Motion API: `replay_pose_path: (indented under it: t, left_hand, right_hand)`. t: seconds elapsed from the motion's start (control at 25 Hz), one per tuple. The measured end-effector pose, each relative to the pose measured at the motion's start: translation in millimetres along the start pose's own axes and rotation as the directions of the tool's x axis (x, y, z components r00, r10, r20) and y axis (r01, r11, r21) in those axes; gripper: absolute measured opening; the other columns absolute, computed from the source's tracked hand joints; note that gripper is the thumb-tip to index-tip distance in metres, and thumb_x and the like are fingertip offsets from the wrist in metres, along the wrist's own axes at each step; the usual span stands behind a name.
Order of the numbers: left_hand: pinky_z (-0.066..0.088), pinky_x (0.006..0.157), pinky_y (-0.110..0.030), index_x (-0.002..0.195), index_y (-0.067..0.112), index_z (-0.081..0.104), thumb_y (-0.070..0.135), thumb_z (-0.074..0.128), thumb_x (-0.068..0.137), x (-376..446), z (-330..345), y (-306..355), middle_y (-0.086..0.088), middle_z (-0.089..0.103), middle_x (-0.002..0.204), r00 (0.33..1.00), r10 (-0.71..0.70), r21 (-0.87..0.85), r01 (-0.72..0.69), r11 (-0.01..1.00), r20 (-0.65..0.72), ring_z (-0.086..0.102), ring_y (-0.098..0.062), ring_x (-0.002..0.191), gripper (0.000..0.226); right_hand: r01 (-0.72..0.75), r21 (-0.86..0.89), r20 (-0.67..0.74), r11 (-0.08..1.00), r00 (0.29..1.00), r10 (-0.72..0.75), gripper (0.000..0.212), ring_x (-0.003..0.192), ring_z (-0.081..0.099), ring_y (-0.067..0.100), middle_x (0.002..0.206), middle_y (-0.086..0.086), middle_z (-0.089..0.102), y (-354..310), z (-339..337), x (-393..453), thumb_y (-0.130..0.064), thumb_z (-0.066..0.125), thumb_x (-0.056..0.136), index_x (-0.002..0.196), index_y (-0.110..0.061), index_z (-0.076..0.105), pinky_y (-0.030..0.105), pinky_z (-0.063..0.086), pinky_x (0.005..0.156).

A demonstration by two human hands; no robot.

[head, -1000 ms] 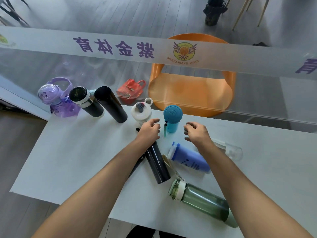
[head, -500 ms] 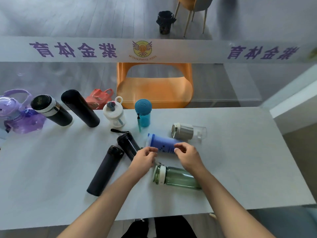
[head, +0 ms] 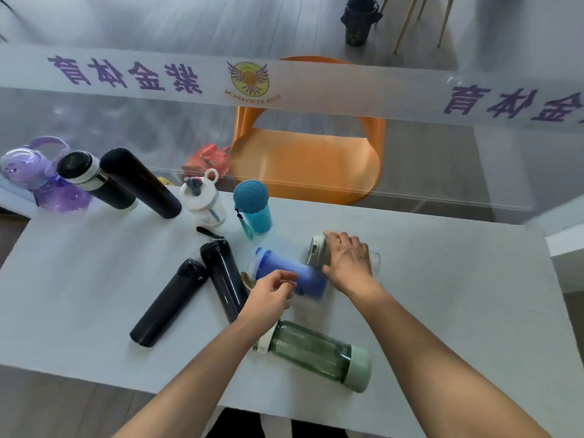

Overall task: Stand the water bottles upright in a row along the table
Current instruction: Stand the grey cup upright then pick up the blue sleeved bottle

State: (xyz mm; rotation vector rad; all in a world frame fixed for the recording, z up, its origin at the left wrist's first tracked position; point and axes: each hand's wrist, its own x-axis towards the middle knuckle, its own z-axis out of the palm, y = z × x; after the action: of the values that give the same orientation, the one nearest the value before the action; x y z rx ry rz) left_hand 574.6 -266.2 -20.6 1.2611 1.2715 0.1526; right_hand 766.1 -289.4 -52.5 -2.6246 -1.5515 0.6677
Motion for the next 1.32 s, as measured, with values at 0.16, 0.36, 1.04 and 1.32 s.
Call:
replay_pose_path:
  t: [0.16, 0.36, 1.04, 1.32]
  left_hand:
    - [0.054, 0.077, -0.036, 0.111, 0.013, 0.066, 0.007, 0.044, 0.095, 1, 9, 4, -0.008, 0.069, 0.099, 0.998, -0.021, -0.051, 0.018, 0.999, -0.061, 0.059, -0.018, 0.082, 0.028]
    - [0.055, 0.083, -0.038, 0.123, 0.005, 0.059, 0.008, 0.041, 0.099, 24, 24, 21, -0.012, 0.065, 0.108, 0.996, -0.049, -0.149, 0.038, 0.988, -0.071, 0.061, -0.022, 0.088, 0.03]
    - [0.055, 0.092, -0.038, 0.136, 0.006, 0.052, 0.01, 0.037, 0.104, 79, 19, 69, -0.01, 0.061, 0.123, 0.995, 0.026, -0.289, -0.054, 0.956, -0.101, 0.06, -0.025, 0.117, 0.035]
    - [0.054, 0.09, -0.036, 0.136, 0.007, 0.051, -0.001, 0.031, 0.101, 85, -6, 77, -0.005, 0.059, 0.118, 0.997, 0.03, -0.306, -0.048, 0.951, -0.064, 0.058, -0.02, 0.113, 0.042]
  right_hand:
    - [0.03, -0.07, 0.076, 0.997, 0.997, -0.025, 0.073, 0.125, 0.049, 0.034, 0.138, 0.009, 0.051, 9, 7, 23, -0.034, 0.076, 0.077, 0.14, -0.021, 0.04, 0.042, 0.035, 0.1]
    - [0.053, 0.224, -0.068, 0.973, 0.997, -0.038, 0.072, 0.116, 0.054, 0.031, 0.13, 0.007, 0.055, 28, 0, 13, -0.035, 0.079, 0.072, 0.134, -0.023, 0.044, 0.043, 0.041, 0.094]
    - [-0.166, 0.895, 0.097, 0.414, 0.979, 0.181, 0.036, 0.109, 0.066, 0.019, 0.115, -0.002, 0.07, 5, -17, 29, -0.023, 0.045, 0.096, 0.128, -0.03, 0.062, 0.048, 0.053, 0.1]
    - [-0.16, 0.906, 0.093, 0.392, 0.978, 0.185, 0.034, 0.105, 0.068, 0.024, 0.112, -0.004, 0.071, -16, -17, 52, -0.032, 0.04, 0.093, 0.116, -0.04, 0.064, 0.052, 0.054, 0.097]
